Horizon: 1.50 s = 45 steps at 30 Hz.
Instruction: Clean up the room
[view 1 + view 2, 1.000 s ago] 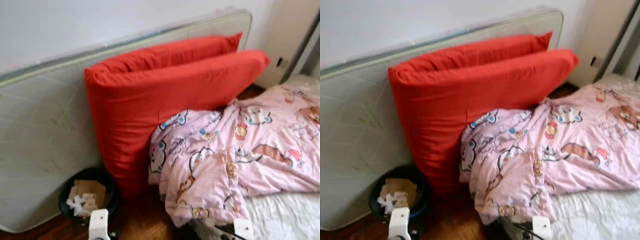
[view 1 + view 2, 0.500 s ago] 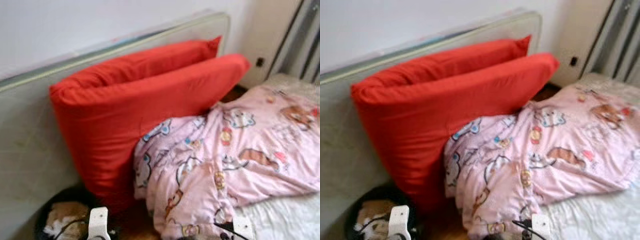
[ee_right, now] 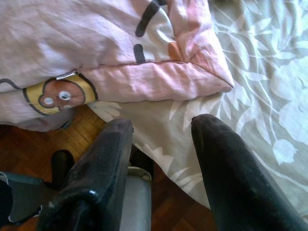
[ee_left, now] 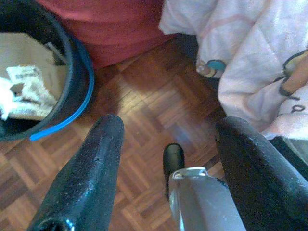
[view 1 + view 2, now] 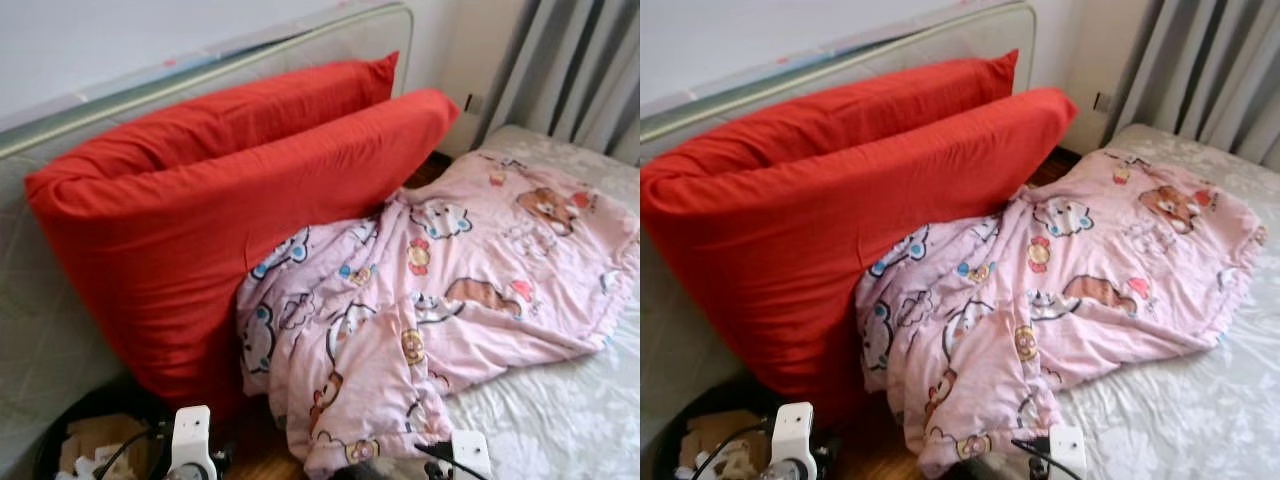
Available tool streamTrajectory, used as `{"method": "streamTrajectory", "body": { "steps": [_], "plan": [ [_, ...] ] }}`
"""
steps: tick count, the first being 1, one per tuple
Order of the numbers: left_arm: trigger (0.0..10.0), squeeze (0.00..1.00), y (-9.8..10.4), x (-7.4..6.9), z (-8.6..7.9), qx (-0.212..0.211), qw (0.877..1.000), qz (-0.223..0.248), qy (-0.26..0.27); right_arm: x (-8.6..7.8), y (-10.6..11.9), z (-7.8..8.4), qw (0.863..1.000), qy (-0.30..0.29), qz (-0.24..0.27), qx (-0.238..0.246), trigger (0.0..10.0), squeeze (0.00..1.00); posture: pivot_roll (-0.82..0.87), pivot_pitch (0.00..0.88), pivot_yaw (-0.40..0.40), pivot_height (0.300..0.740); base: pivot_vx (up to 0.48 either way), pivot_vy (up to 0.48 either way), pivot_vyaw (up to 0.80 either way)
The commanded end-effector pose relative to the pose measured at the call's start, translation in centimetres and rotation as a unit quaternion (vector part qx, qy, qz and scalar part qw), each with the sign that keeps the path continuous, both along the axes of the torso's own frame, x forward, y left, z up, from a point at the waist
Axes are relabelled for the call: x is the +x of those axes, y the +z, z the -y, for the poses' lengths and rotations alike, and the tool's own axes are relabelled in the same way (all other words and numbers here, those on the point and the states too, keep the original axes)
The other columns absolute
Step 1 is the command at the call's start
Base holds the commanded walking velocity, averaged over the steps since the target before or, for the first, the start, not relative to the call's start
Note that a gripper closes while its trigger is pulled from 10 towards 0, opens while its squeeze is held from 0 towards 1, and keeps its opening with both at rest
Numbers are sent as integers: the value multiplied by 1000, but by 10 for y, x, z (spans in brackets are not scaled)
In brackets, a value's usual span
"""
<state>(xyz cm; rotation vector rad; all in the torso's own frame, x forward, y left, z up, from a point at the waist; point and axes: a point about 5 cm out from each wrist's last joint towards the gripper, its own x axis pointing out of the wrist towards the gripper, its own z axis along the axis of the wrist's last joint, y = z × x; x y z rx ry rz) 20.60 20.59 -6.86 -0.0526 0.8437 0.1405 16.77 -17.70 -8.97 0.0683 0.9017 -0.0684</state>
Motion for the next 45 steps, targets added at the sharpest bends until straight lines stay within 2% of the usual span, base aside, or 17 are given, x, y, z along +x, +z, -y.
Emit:
{"method": "streamTrajectory", "body": {
  "steps": [1,7,9,10,11,13,14,18,20,22,26,35,45],
  "plan": [
    [10000,0,-1,-2,-2,3,1000,1,7,4,2,1,1000,-5,10,3,10000,0,27,83,20,740,0,0,0],
    [10000,0,10,13,-5,14,999,42,7,22,13,5,998,-18,58,2,10000,0,20,97,31,740,0,0,0],
    [10000,0,25,29,-12,32,994,101,8,44,27,10,994,-18,111,4,10000,0,21,86,35,740,0,0,0],
    [10000,0,25,29,-12,32,994,101,8,44,27,10,994,-18,111,4,10000,0,21,86,35,740,0,0,0],
    [10000,0,33,36,-14,44,990,130,6,59,38,16,990,-15,137,3,10000,0,23,79,36,740,0,0,0],
    [10000,0,48,50,-15,43,981,189,4,78,53,20,984,-9,175,2,10000,0,18,75,37,740,0,0,0],
    [10000,0,48,50,-15,43,981,189,4,78,53,20,984,-9,175,2,10000,0,18,75,37,740,0,0,0],
    [10000,0,61,57,-12,59,967,248,-3,84,60,19,977,2,211,5,10000,0,20,66,34,740,0,0,0],
    [10000,0,64,57,-7,56,961,269,-7,85,64,19,973,6,231,6,10000,0,28,61,32,740,0,0,0],
    [10000,0,63,50,-1,66,956,285,-26,78,62,16,969,17,248,6,10000,0,29,53,28,740,0,0,0],
    [10000,0,66,48,-6,78,950,303,-21,74,61,15,968,19,251,6,10000,0,27,42,21,740,0,0,0],
    [10000,0,65,52,0,64,952,298,-25,83,65,16,968,30,249,-6,10000,0,23,13,9,740,0,0,0],
    [10000,0,65,51,1,60,952,299,-21,83,66,13,966,37,254,-5,10000,0,24,11,6,685,0,0,0]
  ]
}}
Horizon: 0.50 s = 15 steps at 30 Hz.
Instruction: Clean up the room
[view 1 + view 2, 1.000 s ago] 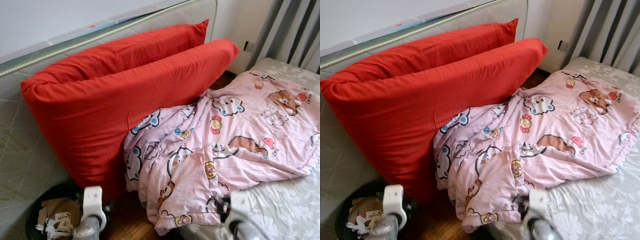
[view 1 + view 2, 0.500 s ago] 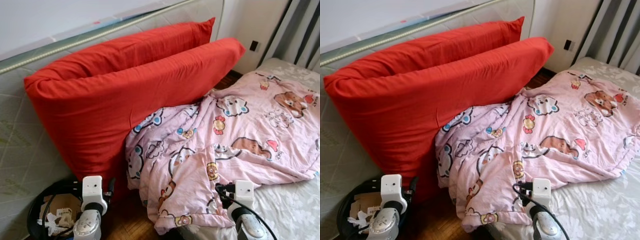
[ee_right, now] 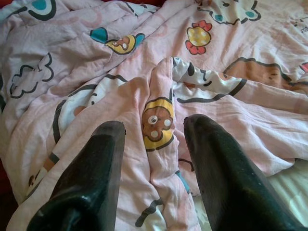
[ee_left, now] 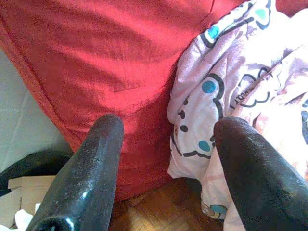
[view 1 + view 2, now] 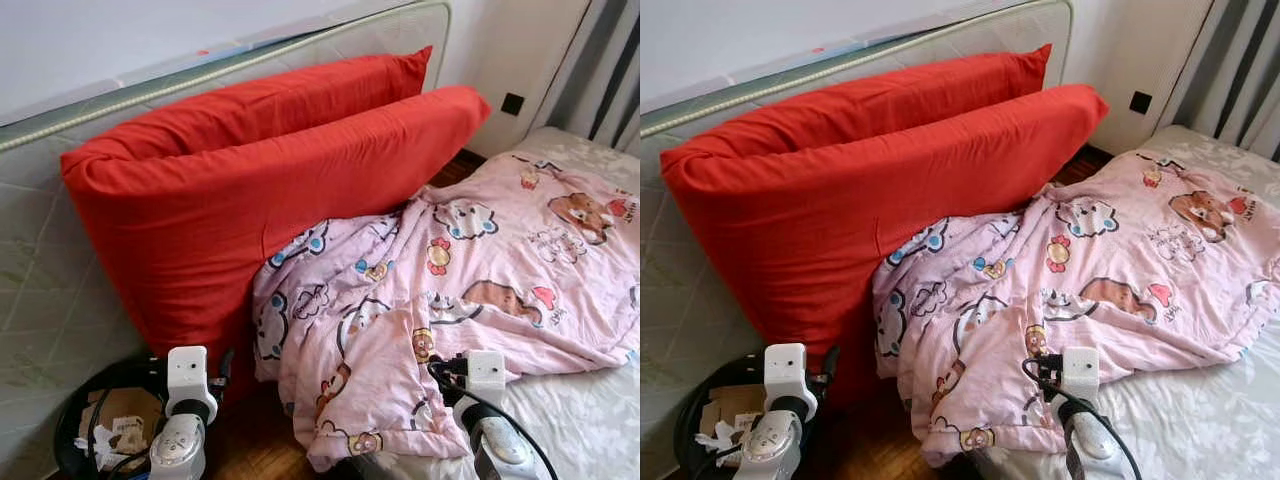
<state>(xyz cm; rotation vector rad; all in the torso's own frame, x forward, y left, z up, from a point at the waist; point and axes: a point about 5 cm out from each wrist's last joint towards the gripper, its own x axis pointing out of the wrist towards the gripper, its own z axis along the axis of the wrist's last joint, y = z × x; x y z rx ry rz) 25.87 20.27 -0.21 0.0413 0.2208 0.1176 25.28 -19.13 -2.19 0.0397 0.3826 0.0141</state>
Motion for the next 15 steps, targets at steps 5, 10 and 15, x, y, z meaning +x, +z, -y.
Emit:
{"method": "streamTrajectory", "body": {
  "steps": [5,10,15],
  "plan": [
    [10000,0,-1,0,-2,-3,1000,-5,3,-1,1,-4,1000,2,17,10,10000,0,23,23,7,680,0,0,0],
    [10000,0,1,1,-2,-2,1000,-3,1,0,2,-6,1000,3,13,7,10000,0,25,49,11,680,0,0,0],
    [10000,0,2,3,-3,0,1000,-2,3,1,0,-10,1000,5,1,8,10000,0,29,62,16,680,0,0,0]
  ]
}}
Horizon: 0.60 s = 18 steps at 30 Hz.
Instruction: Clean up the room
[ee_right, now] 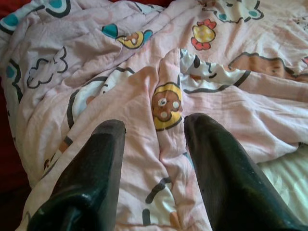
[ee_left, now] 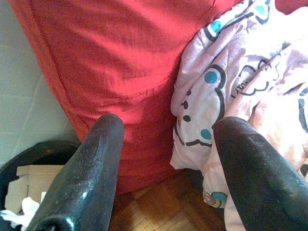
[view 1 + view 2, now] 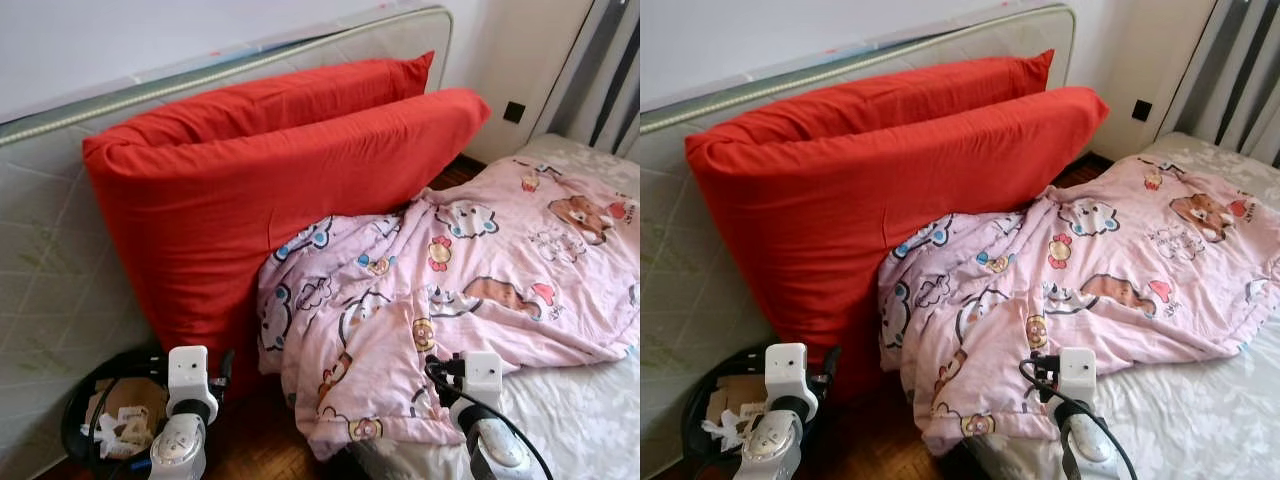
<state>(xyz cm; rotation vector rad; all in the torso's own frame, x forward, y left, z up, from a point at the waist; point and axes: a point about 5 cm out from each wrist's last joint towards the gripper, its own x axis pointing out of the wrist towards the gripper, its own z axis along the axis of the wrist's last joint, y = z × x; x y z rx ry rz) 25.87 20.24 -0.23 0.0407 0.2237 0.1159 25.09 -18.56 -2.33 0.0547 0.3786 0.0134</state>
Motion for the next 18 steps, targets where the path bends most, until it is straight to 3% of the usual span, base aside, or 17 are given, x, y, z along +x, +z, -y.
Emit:
{"method": "streamTrajectory", "body": {
  "steps": [1,10,18],
  "plan": [
    [10000,0,3,4,-4,1,1000,-1,3,3,0,-6,1000,10,-8,1,10000,0,30,64,16,680,0,0,0],
    [10000,0,4,6,-4,4,1000,-6,1,2,-1,-10,1000,18,-12,9,10000,0,32,68,18,636,0,0,0],
    [10000,0,3,7,-4,3,1000,-7,2,-1,-5,-8,1000,16,-22,15,10000,0,35,71,15,636,0,0,0]
  ]
}}
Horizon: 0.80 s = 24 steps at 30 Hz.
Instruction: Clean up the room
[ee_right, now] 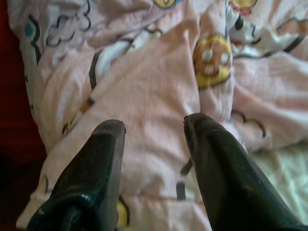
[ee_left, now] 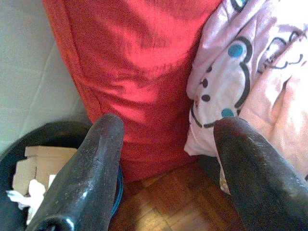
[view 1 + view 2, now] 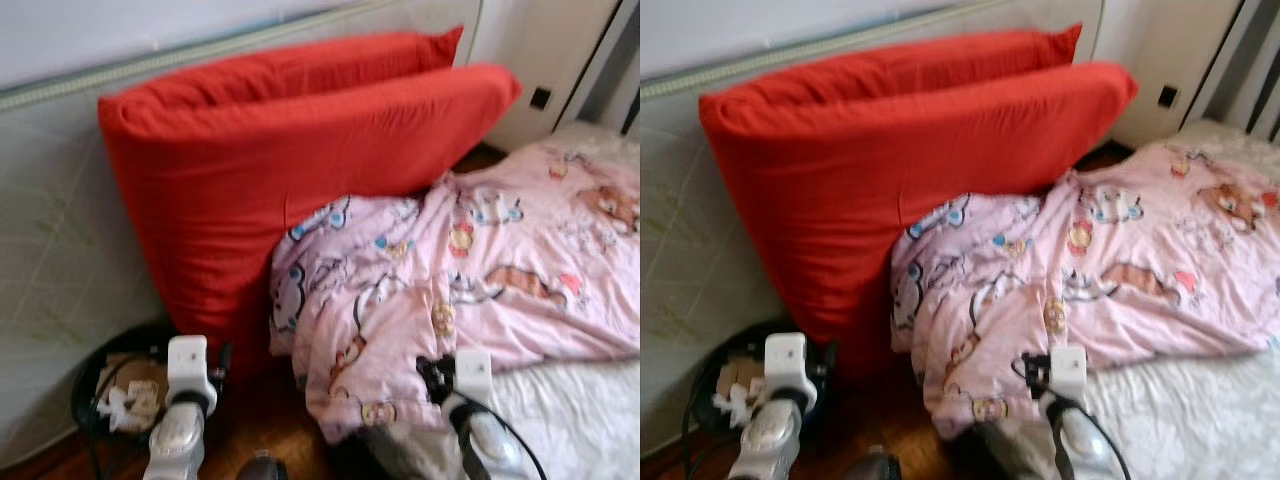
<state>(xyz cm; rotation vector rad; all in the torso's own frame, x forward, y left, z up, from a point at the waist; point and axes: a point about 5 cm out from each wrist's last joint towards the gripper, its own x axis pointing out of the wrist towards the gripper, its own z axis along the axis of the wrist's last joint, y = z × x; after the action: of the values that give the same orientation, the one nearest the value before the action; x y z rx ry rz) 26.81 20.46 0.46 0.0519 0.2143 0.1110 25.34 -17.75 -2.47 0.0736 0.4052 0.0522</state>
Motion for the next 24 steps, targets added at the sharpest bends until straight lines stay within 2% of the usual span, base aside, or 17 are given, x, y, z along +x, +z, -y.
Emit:
{"method": "streamTrajectory", "body": {
  "steps": [1,10,16,24],
  "plan": [
    [10000,0,-4,-3,-2,-3,1000,-12,5,-6,-6,3,1000,-1,-21,3,10000,0,34,73,15,636,0,0,0],
    [10000,0,-4,-2,1,-5,1000,-14,-1,-28,-23,28,996,-11,-89,-4,10000,0,33,73,14,636,0,0,0],
    [10000,0,-4,-1,2,-6,1000,-18,-3,-40,-31,29,993,-15,-116,-1,10000,0,33,74,14,636,0,0,0],
    [10000,0,-4,0,3,-9,1000,-20,-7,-43,-34,30,991,-32,-129,-6,10000,0,32,76,17,636,0,0,0]
  ]
}}
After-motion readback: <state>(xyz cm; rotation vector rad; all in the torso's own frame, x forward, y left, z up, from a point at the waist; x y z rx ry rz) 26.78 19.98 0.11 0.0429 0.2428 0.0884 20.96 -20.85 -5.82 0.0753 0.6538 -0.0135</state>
